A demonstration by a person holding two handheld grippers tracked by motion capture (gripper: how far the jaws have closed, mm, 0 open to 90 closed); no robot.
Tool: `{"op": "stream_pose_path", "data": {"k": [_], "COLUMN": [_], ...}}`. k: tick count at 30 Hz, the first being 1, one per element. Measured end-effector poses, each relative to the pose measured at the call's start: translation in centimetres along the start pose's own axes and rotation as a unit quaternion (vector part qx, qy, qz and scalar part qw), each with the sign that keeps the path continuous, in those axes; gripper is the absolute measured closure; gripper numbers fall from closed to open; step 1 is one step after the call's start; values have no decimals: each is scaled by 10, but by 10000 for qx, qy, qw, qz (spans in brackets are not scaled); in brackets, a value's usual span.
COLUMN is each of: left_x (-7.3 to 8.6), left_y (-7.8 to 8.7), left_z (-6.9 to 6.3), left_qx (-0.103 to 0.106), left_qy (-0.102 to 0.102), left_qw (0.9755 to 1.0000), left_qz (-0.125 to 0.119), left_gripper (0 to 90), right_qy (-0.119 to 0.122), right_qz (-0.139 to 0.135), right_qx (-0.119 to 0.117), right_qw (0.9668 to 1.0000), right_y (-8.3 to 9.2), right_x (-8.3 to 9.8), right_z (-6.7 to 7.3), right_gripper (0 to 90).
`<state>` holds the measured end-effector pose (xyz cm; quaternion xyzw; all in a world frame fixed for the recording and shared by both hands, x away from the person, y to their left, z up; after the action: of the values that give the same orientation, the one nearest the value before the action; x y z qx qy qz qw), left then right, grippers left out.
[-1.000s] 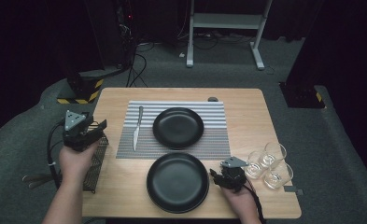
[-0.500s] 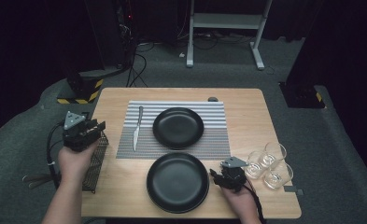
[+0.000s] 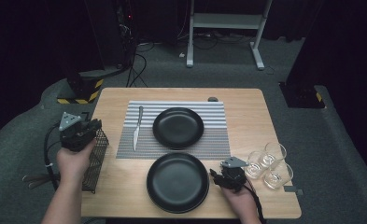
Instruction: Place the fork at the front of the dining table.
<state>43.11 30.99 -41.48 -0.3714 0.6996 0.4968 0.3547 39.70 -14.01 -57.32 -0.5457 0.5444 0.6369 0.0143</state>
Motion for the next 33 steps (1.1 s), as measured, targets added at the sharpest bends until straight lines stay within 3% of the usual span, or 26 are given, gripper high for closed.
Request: {"op": "stream_pose_path", "data": {"k": [8, 21, 33], "left_x": [-1, -5, -7], "left_y": [2, 8, 12], "left_z": [2, 9, 10], "left_qx": [14, 80, 96], "left_qy": [79, 487, 480], "left_qw": [9999, 9982, 9976], "left_qz": [-62, -332, -494], "left_gripper": [791, 799, 812], "right_qy": [12, 16, 18], "right_qz": [0, 0, -2], "right_qx": [-1, -9, -11], "right_qw": [10000, 10000, 10000], "right_y": [0, 0, 0], "right_x": [0, 0, 0], "right_z": [0, 0, 0], "right_gripper": [422, 422, 422]}}
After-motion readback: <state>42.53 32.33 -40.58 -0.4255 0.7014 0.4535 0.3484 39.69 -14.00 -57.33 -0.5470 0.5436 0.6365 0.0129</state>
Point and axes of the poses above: each handheld gripper's, and its own axes: y roughly backward along the jaws, x roughly out of its underside, z roughly to its left, the point moved 7 cm from there along -y, roughly forward along the jaws, and after that the axes turned 13 degrees about y, right-handed, at the moved point
